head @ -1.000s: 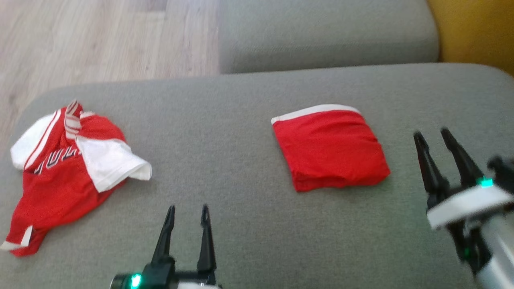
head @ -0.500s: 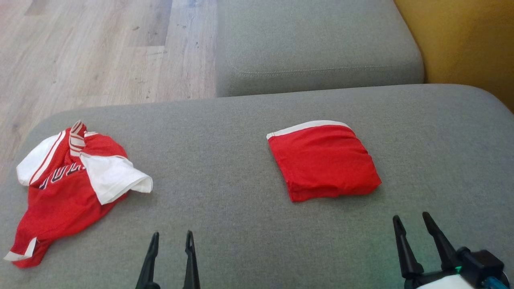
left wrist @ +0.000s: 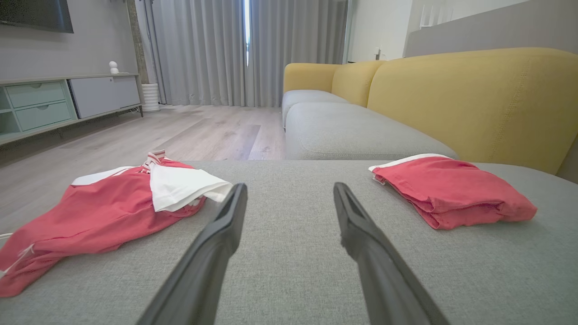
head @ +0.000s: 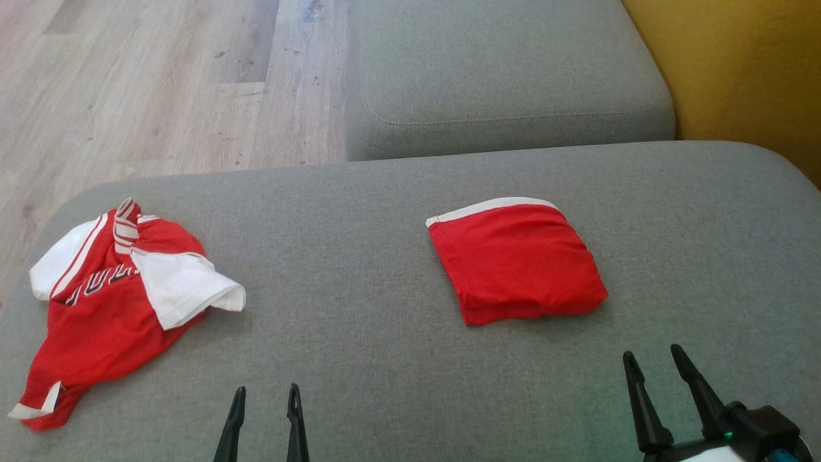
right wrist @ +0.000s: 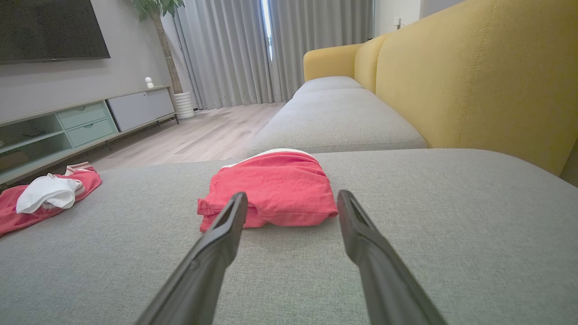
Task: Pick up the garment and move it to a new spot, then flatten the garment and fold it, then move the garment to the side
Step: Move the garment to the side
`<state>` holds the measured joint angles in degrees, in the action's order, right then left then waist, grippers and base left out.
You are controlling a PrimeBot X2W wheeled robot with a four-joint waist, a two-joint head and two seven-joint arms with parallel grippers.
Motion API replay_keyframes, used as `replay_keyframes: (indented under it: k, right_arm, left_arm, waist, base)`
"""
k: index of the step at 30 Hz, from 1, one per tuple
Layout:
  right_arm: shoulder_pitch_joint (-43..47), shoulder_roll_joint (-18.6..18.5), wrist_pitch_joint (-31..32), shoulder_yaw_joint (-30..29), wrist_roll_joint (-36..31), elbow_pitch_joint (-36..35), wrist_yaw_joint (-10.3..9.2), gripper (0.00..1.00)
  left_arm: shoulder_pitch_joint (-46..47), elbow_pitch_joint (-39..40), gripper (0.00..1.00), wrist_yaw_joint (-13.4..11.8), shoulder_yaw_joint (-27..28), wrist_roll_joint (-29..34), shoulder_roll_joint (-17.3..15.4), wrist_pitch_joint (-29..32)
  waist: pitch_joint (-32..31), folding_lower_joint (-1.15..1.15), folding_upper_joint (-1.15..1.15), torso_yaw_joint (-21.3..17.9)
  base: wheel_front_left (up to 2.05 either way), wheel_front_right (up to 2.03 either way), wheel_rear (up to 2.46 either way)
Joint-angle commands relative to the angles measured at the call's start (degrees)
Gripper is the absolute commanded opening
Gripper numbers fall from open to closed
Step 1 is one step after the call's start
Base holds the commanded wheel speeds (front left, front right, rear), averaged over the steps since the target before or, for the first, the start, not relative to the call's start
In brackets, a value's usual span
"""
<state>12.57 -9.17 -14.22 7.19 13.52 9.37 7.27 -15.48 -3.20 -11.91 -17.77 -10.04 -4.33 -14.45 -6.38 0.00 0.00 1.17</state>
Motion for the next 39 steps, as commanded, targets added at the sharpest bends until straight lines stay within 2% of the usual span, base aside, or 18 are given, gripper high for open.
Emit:
replay_keyframes:
  k: [1, 22, 32, 35, 39]
  right_arm:
    - [-1.55, -1.08, -0.77, 1.27, -0.64, -2.03, 0.22, 1.00]
    - [-1.74, -1.52, -0.77, 1.41, -2.66, -1.94, 0.22, 1.00]
    - [-10.81, -6.23, -0.57, 3.39, -2.02, 3.31, 0.22, 1.00]
    - [-15.63, -7.86, 2.36, 2.51, 0.35, 6.30, 0.22, 1.00]
    - [-22.66, -10.73, 8.37, 2.51, 3.83, 10.09, 0.22, 1.00]
  left_arm:
    - [1.71, 1.59, 1.00, 0.25, 2.31, 0.36, 0.79, -0.55]
    - [1.66, 1.90, 1.00, 1.07, 3.17, 1.20, 1.36, -0.55]
    - [4.00, 4.18, 1.00, -0.89, 2.19, -0.94, 1.44, -0.55]
    - [5.01, 4.57, 1.00, -0.65, 0.92, -2.48, 1.44, -0.55]
    - [7.34, 4.41, 1.00, 0.95, -1.22, -3.57, 1.45, -0.55]
  waist:
    - [-0.03, 0.00, 0.00, 0.02]
    - [0.64, 0.00, 0.00, 0.13]
    - [5.95, 0.00, 0.00, 2.23]
    - [8.32, 0.00, 0.00, 3.29]
    - [11.32, 0.00, 0.00, 4.45]
  base:
    - [0.00, 0.00, 0.00]
    - [0.00, 0.00, 0.00]
    - [0.00, 0.00, 0.00]
    - [0.00, 0.00, 0.00]
    - [0.00, 0.00, 0.00]
